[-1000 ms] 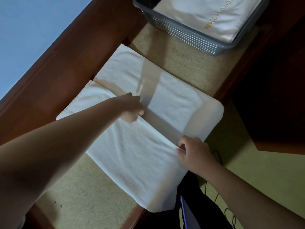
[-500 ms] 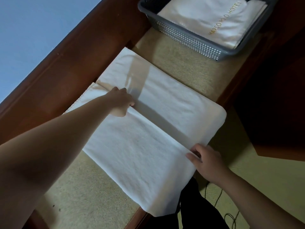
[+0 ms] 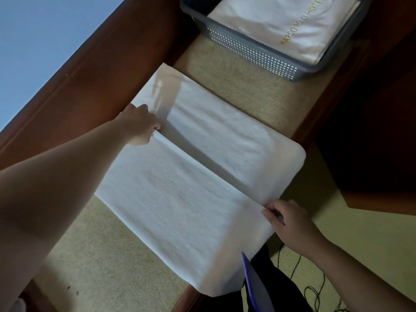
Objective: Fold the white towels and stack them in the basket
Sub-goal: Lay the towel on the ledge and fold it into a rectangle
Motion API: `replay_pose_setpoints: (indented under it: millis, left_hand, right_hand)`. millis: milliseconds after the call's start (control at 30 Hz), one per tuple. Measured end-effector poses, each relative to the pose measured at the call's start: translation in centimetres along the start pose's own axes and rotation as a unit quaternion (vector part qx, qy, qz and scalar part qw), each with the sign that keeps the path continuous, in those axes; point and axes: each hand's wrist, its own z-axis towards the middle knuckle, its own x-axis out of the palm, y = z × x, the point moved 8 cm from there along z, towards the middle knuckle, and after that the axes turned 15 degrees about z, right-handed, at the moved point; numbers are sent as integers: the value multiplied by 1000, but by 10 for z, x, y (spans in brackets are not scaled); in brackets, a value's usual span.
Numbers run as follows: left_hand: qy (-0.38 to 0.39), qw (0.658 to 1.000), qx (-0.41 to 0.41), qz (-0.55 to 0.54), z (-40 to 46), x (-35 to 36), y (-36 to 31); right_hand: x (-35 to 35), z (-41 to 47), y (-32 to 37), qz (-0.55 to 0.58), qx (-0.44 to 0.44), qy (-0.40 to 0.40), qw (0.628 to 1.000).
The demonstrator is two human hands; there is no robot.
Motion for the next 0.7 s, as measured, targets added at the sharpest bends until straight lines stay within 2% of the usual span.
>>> replay_pose_setpoints:
  millis: [100,233,300,400,533,700]
  left_hand:
    - [-28,999,21,-12,-5,-37,-22]
    - [-155,984,69,-52,10,-100,-65]
    - [-184,977,101,-39,22,-126,-94]
    - [-167,980,110,-10,41,-143,-120]
    - [-120,987,104,7,61,-153,-125]
    - [-78,989,86,87,64,-152,-115]
  right_hand:
    - [-21,10,4,41,-11,-67,997]
    - [-69,35,22,35,-8,-225,974]
    - [-85,52,28,29,18,-250,968]
    - [-90,76,26,15,84,-199,976]
    - [-97,90,25,-59,106,-161,979]
    - [-102,95,25,-146,151,-110,972]
